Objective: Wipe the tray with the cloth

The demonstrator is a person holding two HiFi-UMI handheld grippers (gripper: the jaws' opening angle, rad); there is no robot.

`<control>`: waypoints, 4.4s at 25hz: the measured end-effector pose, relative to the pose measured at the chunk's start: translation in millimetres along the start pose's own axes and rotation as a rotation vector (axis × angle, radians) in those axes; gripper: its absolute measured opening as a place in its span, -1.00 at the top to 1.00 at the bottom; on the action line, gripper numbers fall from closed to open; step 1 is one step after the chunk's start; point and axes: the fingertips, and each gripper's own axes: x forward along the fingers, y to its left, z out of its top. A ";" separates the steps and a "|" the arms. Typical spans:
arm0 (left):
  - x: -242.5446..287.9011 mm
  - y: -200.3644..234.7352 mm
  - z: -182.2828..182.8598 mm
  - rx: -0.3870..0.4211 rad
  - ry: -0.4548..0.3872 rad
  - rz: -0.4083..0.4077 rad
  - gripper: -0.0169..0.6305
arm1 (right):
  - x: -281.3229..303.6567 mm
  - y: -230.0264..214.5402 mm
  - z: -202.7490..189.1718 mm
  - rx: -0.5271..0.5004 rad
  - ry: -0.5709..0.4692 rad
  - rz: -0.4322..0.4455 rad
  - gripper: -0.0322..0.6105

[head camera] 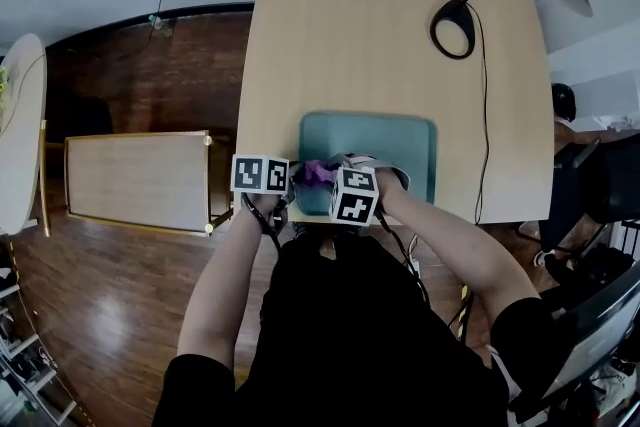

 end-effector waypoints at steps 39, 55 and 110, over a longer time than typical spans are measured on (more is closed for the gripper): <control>-0.8 8.5 0.6 0.145 0.012 0.099 0.78 | -9.3 36.1 -29.1 0.895 -0.164 -0.070 0.63; 1.1 11.3 -1.3 0.194 0.027 0.209 0.77 | -71.1 29.7 -249.8 1.236 -0.120 -0.263 0.63; -169.7 -80.5 -55.3 0.364 -0.491 0.115 0.56 | -244.8 58.1 -265.4 1.473 -0.679 -0.764 0.41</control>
